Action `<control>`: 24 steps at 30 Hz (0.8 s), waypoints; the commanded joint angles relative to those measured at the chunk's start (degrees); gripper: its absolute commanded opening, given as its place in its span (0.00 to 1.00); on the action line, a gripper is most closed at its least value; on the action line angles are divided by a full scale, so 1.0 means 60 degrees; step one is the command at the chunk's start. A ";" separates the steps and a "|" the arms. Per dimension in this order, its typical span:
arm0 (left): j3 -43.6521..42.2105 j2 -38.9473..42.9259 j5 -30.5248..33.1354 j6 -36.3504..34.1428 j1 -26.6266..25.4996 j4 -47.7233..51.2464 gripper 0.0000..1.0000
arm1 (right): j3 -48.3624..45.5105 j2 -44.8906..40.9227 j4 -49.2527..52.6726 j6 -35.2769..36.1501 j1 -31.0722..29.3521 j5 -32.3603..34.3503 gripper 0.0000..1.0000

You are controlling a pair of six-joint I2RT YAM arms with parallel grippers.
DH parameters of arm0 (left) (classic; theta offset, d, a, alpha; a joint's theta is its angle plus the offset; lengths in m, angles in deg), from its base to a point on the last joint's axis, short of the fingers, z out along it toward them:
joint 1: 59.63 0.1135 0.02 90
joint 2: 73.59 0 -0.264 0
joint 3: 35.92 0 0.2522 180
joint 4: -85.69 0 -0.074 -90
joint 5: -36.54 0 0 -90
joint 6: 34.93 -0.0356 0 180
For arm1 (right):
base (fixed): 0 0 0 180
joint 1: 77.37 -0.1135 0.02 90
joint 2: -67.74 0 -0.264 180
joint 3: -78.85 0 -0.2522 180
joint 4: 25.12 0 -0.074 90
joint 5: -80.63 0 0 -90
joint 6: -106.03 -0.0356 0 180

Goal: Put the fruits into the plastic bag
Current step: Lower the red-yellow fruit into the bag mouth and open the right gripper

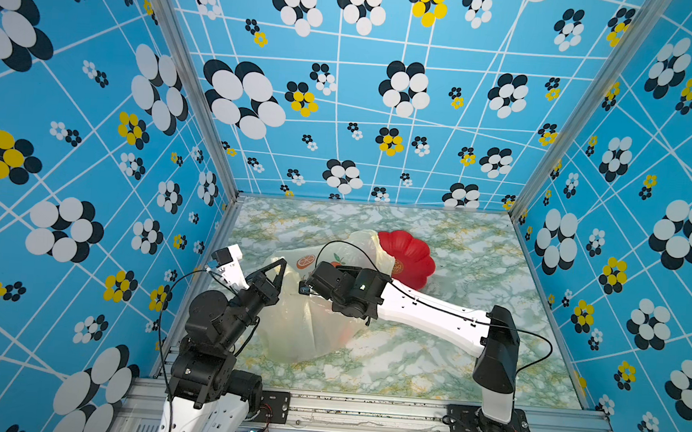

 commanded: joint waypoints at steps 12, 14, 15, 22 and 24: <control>0.0256 -0.0004 -0.0045 -0.0086 0.0076 -0.0138 0.00 | 0.0317 -0.0292 0.0042 0.0056 -0.0052 0.1104 0.72; 0.0256 -0.0012 -0.0055 -0.0074 0.0080 -0.0106 0.00 | 0.0419 -0.0514 -0.0085 0.0114 -0.0048 0.1286 0.72; 0.0256 -0.0004 -0.0044 -0.0074 0.0077 -0.0104 0.00 | 0.0482 -0.0649 -0.0124 0.0128 -0.0052 0.1342 0.73; 0.0198 -0.0120 -0.0061 0.0131 0.0080 -0.0322 0.00 | 0.0590 -0.1758 -0.0788 0.0313 -0.0043 0.1773 0.73; 0.0185 -0.0157 -0.0087 0.0184 0.0085 -0.0381 0.00 | 0.0425 -0.2121 -0.1104 0.0335 -0.0046 0.1754 0.73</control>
